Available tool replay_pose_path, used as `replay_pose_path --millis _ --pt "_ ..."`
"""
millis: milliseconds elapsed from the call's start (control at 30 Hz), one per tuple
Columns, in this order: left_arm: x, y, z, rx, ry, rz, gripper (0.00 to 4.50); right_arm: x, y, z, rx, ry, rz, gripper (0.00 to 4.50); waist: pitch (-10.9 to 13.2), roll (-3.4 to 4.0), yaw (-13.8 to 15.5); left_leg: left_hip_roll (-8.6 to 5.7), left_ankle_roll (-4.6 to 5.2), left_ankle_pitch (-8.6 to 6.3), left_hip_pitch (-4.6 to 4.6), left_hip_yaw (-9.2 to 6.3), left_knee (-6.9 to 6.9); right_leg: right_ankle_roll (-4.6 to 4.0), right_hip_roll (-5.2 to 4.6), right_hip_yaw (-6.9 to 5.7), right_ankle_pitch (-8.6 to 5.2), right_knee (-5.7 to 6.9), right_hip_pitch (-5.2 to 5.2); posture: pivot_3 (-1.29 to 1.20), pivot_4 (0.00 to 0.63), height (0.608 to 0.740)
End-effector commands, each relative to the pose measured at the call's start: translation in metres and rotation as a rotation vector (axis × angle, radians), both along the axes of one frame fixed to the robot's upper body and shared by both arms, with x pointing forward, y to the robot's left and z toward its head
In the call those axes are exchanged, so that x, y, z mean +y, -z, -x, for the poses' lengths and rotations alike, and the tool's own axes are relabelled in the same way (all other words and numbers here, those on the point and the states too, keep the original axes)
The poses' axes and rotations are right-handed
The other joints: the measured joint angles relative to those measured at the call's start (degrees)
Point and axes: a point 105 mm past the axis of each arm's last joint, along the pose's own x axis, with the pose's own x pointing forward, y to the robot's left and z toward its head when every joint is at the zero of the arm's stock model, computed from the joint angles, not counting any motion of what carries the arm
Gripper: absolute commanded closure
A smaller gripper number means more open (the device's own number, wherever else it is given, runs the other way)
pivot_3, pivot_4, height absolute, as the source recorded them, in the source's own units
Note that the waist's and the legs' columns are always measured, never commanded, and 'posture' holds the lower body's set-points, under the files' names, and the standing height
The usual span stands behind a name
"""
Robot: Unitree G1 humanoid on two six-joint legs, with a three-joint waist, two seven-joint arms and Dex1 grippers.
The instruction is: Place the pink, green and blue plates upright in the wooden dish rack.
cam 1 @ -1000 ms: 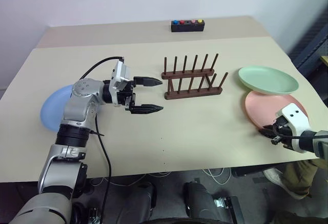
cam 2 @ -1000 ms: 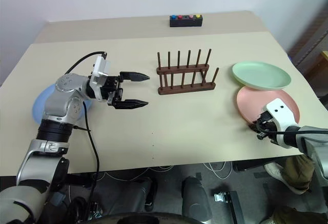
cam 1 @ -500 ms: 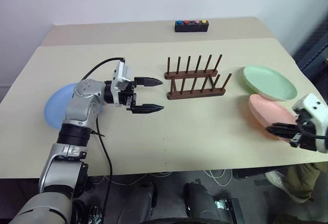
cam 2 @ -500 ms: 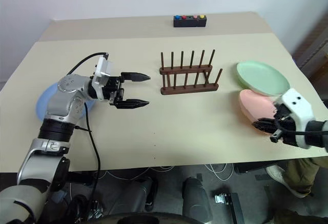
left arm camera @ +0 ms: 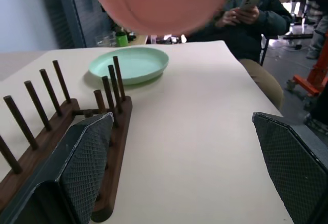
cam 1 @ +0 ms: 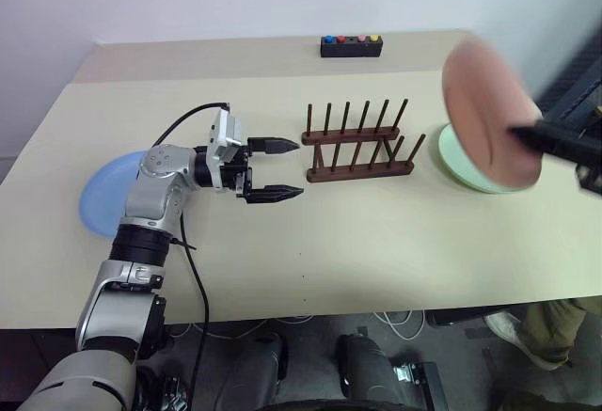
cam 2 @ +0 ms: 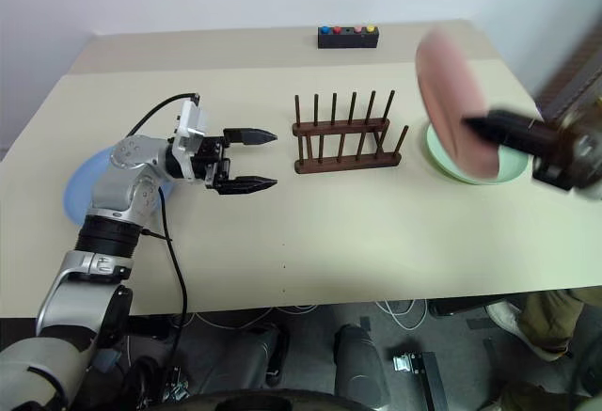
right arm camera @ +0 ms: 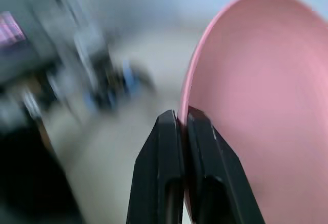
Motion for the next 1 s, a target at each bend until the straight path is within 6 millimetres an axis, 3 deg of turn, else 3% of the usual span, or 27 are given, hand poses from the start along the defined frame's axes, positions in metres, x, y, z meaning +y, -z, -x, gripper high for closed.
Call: replay_pose_path --millis 33,200,333,633,1000 --pt "0.001 -0.022 -0.005 -0.065 -0.027 0.055 0.0 -0.01 -0.037 -0.004 -0.16 -0.011 -0.226 4.44 0.0 0.0 0.0 0.0 0.0 0.0 -0.04 0.0 -0.01 0.01 0.0 0.0 0.01 0.01 -0.06 0.0 0.15 0.74" --pt "-0.002 -0.026 -0.01 -0.078 -0.049 0.083 0.0 -0.021 -0.05 -0.026 -0.188 -0.019 -0.422 4.44 -0.02 0.03 -0.06 -0.02 0.0 0.01 -0.39 0.02 0.06 0.04 0.0 0.02 0.15 0.08 -0.43 0.0 0.15 0.74" --pt "-0.004 -0.03 -0.009 -0.075 -0.04 0.093 0.0 -0.024 -0.041 -0.06 -0.143 -0.052 -0.537 4.44 -0.01 0.03 -0.31 -0.03 -0.01 0.02 -0.47 0.18 0.07 0.04 0.04 0.15 0.17 0.32 -0.69 0.0 0.15 0.74" --pt "0.002 -0.03 0.0 -0.055 -0.062 0.109 0.0 -0.012 -0.01 -0.096 -0.024 -0.116 -0.532 4.44 -0.02 0.04 -0.87 0.0 -0.1 0.08 -0.46 0.26 0.12 0.03 0.18 0.25 0.17 0.68 -0.88 0.0 0.15 0.74" --pt "0.003 -0.031 0.005 -0.053 -0.082 0.116 0.0 0.0 0.014 -0.116 0.042 -0.131 -0.507 4.44 -0.02 0.06 -1.56 0.0 -0.11 0.09 -0.46 0.25 0.14 0.02 0.21 0.26 0.18 0.71 -0.89 0.0 0.15 0.74"
